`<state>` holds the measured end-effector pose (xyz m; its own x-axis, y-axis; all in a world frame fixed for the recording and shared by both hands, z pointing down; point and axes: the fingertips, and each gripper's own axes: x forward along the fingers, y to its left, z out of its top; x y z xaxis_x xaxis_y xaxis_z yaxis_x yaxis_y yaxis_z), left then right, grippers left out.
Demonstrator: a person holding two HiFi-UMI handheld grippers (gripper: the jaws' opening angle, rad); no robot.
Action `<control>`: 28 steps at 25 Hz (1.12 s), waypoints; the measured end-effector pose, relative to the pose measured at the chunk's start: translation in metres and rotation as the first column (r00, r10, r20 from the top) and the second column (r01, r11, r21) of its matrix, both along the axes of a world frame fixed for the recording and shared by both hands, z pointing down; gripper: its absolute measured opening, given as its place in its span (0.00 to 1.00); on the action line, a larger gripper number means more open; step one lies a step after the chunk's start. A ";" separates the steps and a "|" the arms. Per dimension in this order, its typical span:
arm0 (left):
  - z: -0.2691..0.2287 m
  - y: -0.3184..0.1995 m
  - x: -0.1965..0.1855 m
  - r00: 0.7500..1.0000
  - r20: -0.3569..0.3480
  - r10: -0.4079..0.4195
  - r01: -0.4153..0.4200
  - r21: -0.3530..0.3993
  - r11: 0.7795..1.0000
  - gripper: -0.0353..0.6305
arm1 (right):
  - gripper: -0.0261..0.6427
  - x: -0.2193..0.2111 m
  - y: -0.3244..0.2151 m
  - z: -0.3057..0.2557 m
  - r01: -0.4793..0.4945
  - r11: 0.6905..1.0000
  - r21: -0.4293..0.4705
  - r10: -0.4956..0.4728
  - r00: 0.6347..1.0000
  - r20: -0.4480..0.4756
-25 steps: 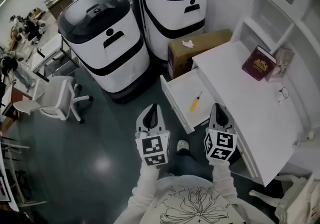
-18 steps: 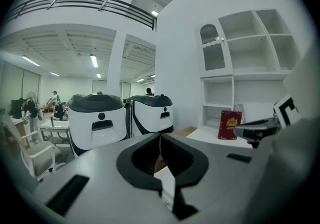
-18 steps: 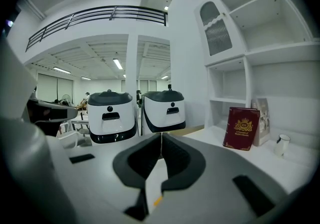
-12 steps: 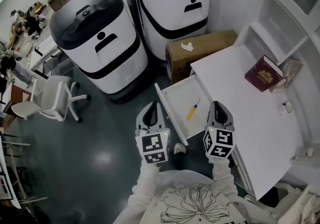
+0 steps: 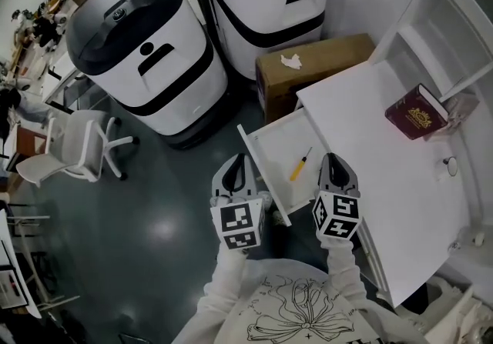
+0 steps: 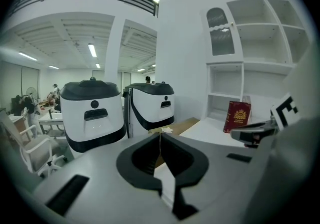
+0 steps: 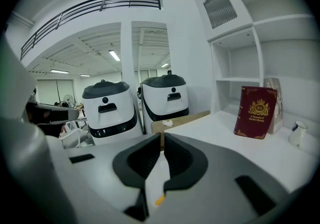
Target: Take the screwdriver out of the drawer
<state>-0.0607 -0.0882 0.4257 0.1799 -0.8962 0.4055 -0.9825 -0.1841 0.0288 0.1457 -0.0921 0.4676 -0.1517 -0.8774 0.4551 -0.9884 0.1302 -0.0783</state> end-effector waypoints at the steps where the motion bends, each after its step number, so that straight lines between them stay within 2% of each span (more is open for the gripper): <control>1: 0.004 -0.004 -0.001 1.000 0.001 0.004 -0.004 -0.010 1.000 0.06 | 0.05 -0.001 -0.002 0.004 -0.004 1.000 -0.011 0.004 1.000 0.004; 16: 0.065 -0.075 0.000 0.994 -0.005 0.107 -0.107 -0.143 0.984 0.06 | 0.05 -0.015 -0.049 0.072 -0.058 0.985 -0.160 0.059 0.998 0.004; 28: 0.121 -0.106 0.014 0.982 -0.009 0.188 -0.185 -0.230 0.955 0.06 | 0.13 -0.019 -0.067 0.142 -0.085 0.956 -0.282 0.094 0.995 0.018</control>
